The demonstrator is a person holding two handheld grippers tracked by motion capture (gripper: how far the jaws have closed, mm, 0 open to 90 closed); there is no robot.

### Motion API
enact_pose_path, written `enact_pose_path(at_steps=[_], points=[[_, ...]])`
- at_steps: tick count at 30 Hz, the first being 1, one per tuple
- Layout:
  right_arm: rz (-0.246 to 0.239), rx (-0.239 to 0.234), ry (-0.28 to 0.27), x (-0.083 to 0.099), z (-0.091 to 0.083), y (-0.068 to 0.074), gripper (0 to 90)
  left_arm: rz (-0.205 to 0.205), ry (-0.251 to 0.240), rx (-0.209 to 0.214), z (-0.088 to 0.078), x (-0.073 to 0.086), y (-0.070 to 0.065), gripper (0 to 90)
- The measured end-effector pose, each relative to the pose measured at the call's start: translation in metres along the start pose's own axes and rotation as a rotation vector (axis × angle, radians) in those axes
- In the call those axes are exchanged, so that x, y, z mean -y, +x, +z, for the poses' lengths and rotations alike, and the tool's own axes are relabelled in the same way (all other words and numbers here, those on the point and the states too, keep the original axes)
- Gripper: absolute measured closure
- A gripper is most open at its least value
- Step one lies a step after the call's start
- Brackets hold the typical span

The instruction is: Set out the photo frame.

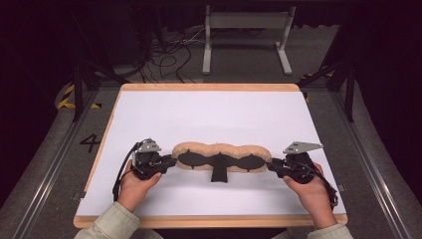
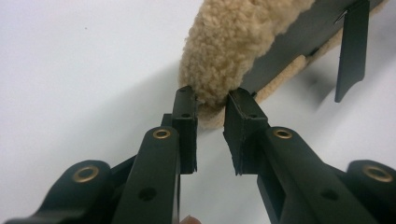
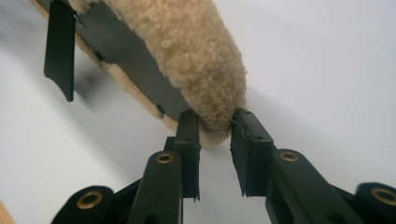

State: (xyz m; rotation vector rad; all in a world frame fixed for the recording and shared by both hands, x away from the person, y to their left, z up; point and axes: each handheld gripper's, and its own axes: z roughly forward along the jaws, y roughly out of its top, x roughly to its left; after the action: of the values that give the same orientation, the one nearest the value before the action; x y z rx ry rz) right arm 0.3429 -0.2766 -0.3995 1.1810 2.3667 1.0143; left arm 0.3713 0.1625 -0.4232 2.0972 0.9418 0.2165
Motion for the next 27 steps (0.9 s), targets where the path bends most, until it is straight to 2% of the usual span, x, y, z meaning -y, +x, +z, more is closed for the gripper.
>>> enact_pose_path(at_steps=[6,7,10,15,17,19,21,24,27], points=[[-0.066,-0.022,0.012,0.006,-0.007,0.006,72.1,0.019,0.030,0.037,-0.006,0.007,-0.003,74.5],[-0.073,-0.023,0.018,0.006,-0.008,0.007,72.1,0.038,0.038,0.040,-0.007,0.007,-0.004,74.3],[-0.102,-0.026,0.017,0.009,-0.009,0.009,70.6,0.057,0.054,0.051,-0.007,0.009,-0.004,74.1],[-0.105,-0.031,0.017,0.007,-0.011,0.009,69.4,0.061,0.035,0.086,-0.010,0.011,0.004,79.3],[-0.107,-0.031,0.016,0.007,-0.013,0.009,71.7,0.078,0.029,0.088,-0.013,0.011,0.005,82.6],[-0.109,-0.031,0.021,0.008,-0.014,0.008,76.1,0.101,0.036,0.077,-0.015,0.010,0.004,85.7],[-0.118,-0.030,0.041,0.008,-0.016,0.008,81.0,0.114,0.032,0.033,-0.019,0.009,0.003,89.5],[-0.125,-0.026,0.066,0.009,-0.017,0.008,87.2,0.066,-0.006,-0.005,-0.022,0.009,0.009,89.9],[-0.131,-0.038,0.080,0.009,-0.017,0.009,90.0,0.042,-0.055,-0.033,-0.026,0.009,0.016,90.0]])
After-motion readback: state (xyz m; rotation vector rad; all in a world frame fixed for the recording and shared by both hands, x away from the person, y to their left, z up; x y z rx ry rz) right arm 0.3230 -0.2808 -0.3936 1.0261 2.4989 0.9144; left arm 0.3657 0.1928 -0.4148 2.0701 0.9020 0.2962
